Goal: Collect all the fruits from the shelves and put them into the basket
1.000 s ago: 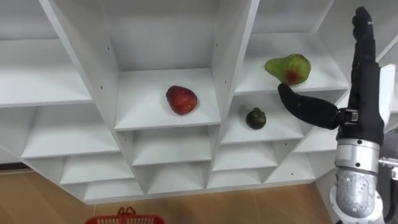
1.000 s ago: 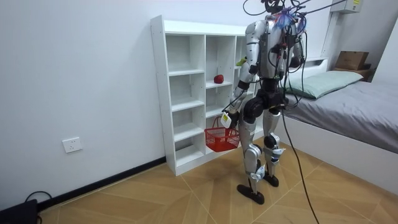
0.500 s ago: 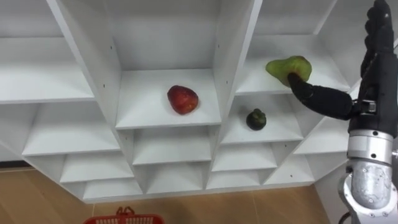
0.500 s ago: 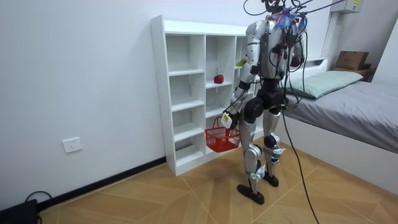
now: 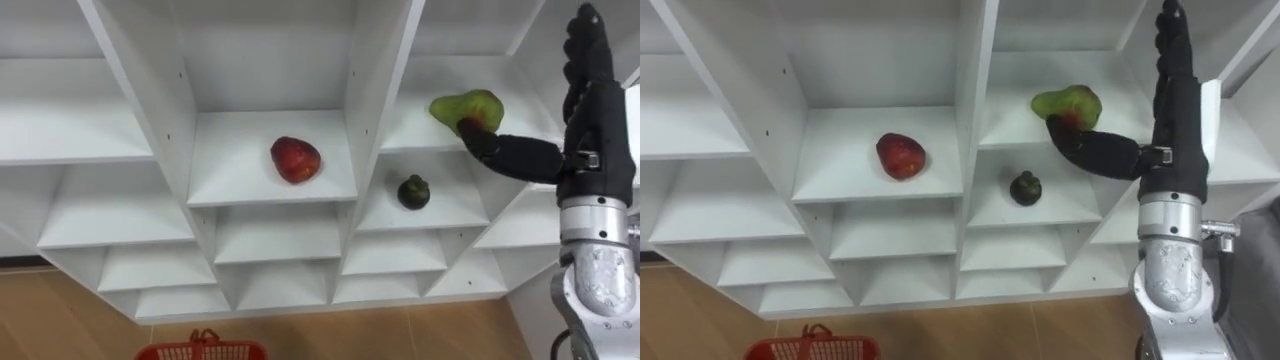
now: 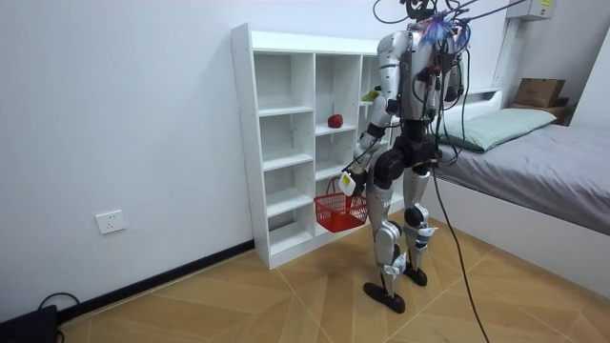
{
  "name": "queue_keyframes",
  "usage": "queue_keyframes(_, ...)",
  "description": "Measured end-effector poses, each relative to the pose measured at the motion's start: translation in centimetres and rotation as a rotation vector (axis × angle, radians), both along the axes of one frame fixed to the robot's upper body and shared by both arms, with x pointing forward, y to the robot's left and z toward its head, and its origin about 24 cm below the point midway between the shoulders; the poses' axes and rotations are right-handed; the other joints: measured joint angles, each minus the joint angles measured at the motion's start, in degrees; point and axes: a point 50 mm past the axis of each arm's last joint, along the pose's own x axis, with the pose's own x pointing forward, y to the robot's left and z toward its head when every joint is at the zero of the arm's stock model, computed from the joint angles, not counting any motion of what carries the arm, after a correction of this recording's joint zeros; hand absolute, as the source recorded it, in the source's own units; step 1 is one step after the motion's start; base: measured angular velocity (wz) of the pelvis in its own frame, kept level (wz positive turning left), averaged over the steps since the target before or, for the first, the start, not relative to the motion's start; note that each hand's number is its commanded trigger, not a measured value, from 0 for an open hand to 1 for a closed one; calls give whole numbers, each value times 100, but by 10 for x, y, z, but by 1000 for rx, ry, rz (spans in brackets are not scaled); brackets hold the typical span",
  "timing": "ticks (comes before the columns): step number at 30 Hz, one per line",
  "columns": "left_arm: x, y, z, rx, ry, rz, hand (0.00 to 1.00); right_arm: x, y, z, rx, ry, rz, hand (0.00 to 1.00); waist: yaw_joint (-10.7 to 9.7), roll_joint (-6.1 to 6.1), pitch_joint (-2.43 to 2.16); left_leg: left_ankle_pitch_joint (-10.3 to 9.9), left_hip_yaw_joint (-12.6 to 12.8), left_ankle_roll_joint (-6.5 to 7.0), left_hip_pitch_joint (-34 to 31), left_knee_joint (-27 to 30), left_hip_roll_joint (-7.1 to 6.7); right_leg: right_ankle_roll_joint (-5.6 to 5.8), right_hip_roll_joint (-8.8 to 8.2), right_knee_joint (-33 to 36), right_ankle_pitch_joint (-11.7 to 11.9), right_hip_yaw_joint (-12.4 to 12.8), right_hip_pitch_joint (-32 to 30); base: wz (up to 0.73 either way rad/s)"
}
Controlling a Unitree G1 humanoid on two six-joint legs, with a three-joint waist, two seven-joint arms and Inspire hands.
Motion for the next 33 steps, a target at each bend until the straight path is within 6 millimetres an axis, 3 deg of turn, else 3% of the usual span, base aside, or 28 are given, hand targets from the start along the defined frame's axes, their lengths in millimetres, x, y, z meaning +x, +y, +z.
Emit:
queue_keyframes(9, -2, 1, 0, 6, 3, 9, 100, 3, 0, -5, -15, 44, 47, 0, 16, 30, -7, 0, -65, 0, 14, 4, 12, -10, -27, 4, 6, -263, 36, 1)
queue_keyframes(18, -2, 3, 0, 9, 4, 27, 100, 6, -4, -18, -9, 122, 66, 0, 111, -23, -7, 1, -113, -2, 9, 74, 36, -29, -32, 2, 18, -373, 100, 4)
queue_keyframes(33, -3, 4, 0, 10, 11, 51, 100, 11, -7, -24, 14, 166, 69, 0, 130, -47, 0, 2, -162, -2, 3, 92, 29, -30, -63, -18, 18, -544, 135, 0)
